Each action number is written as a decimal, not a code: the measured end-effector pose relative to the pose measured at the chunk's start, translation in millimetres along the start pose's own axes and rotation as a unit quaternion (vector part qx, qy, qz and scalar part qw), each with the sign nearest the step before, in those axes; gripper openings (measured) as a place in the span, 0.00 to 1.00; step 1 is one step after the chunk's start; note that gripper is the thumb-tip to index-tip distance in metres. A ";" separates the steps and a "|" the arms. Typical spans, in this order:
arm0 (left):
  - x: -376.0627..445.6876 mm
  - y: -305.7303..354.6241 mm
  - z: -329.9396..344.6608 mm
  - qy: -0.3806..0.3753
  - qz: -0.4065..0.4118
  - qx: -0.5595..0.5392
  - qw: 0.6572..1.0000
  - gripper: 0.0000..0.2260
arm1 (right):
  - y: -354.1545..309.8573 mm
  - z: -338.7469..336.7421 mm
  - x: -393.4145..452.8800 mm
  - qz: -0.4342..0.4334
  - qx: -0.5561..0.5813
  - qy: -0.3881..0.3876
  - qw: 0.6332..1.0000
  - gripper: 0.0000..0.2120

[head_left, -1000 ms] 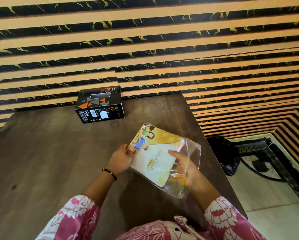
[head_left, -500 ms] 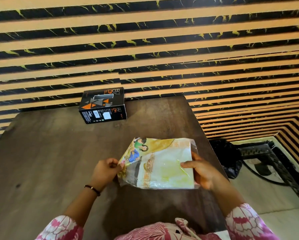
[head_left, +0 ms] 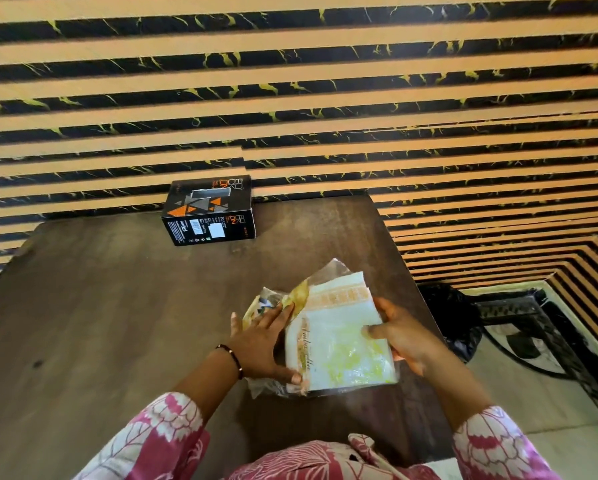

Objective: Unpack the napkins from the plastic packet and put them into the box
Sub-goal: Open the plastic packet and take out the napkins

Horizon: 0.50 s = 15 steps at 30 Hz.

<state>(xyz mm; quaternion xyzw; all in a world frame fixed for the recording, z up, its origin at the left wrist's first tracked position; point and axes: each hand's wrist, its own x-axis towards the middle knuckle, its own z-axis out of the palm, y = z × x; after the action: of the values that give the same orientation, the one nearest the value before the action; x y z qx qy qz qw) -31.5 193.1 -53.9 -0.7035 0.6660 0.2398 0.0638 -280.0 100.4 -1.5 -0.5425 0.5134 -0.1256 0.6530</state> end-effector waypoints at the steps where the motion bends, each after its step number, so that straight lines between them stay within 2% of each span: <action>1: -0.6 -1.7 3.0 -0.006 -0.007 0.011 1.000 0.58 | -1.5 -4.3 -3.6 -0.005 -0.003 0.006 1.000 0.26; 3: -2.5 -3.6 9.8 0.001 -0.029 0.038 0.999 0.60 | -4.6 -14.1 -11.4 -0.014 0.000 0.018 1.000 0.27; 6: -9.2 -3.6 11.8 0.009 -0.113 0.078 0.990 0.60 | -7.0 -30.0 -18.7 -0.031 0.071 0.046 0.996 0.28; 9: -22.0 6.2 -3.3 -0.018 -0.219 0.079 0.972 0.52 | -8.2 -41.4 -21.3 -0.040 0.204 0.063 0.976 0.25; 11: -29.0 16.5 -18.7 0.002 -0.273 0.086 0.958 0.44 | -5.4 -42.0 -19.4 -0.027 0.309 0.075 0.948 0.21; 13: -31.2 26.3 -27.2 0.079 -0.247 0.115 0.959 0.36 | 2.2 -36.8 -14.2 0.004 0.415 0.099 0.905 0.16; 15: -24.9 30.3 -24.6 0.159 -0.133 0.110 0.972 0.32 | 13.5 -27.4 -6.3 0.021 0.499 0.124 0.857 0.18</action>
<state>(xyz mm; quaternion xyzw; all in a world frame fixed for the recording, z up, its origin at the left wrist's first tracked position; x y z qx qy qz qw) -54.6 202.4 -14.8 -0.8036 0.5903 0.0395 0.0653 -310.2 94.2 -6.3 -0.1129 0.4696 -0.4174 0.7697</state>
